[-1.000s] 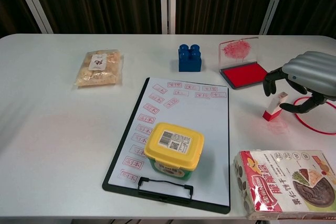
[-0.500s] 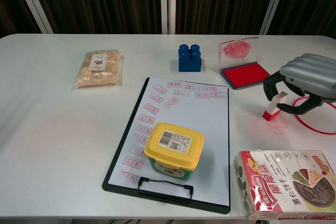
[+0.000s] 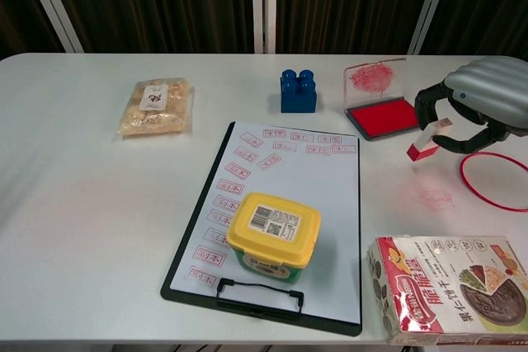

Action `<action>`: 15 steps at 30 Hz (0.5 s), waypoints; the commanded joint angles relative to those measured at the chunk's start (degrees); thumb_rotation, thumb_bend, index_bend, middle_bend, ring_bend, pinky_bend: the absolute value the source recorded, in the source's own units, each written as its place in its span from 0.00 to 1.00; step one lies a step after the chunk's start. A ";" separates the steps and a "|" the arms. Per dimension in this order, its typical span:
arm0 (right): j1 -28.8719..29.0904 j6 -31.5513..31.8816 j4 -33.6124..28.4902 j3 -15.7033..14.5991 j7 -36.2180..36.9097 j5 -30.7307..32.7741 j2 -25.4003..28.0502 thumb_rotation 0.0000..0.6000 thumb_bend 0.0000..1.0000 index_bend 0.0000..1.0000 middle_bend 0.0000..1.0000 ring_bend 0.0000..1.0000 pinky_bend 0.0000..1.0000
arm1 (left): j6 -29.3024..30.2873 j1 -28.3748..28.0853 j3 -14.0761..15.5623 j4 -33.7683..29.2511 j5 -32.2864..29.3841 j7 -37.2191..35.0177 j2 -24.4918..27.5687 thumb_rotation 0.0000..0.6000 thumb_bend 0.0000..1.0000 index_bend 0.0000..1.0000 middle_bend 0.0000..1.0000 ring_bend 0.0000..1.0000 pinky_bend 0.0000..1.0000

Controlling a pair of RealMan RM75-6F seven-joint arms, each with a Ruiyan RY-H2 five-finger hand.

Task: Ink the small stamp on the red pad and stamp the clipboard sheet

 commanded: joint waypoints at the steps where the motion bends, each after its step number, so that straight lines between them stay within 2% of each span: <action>1: 1.64 -0.92 -0.08 2.53 0.81 2.07 0.39 1.00 0.42 0.81 0.70 0.80 1.00 | -0.08 -0.05 -0.02 0.01 -0.01 -0.03 -0.01 1.00 0.00 0.07 0.08 0.05 0.16; 8: 8.11 -13.87 2.86 8.52 -1.79 11.71 -0.75 1.00 0.43 0.85 0.73 0.81 1.00 | -0.57 -0.14 -0.11 0.31 -0.54 -0.63 0.16 1.00 0.00 0.07 0.08 0.05 0.16; 15: 12.61 -19.85 8.36 9.46 -2.47 14.02 -3.52 1.00 0.43 0.87 0.75 0.81 1.00 | -0.83 -0.29 -0.52 0.71 -1.18 -1.34 0.51 1.00 0.00 0.07 0.08 0.05 0.16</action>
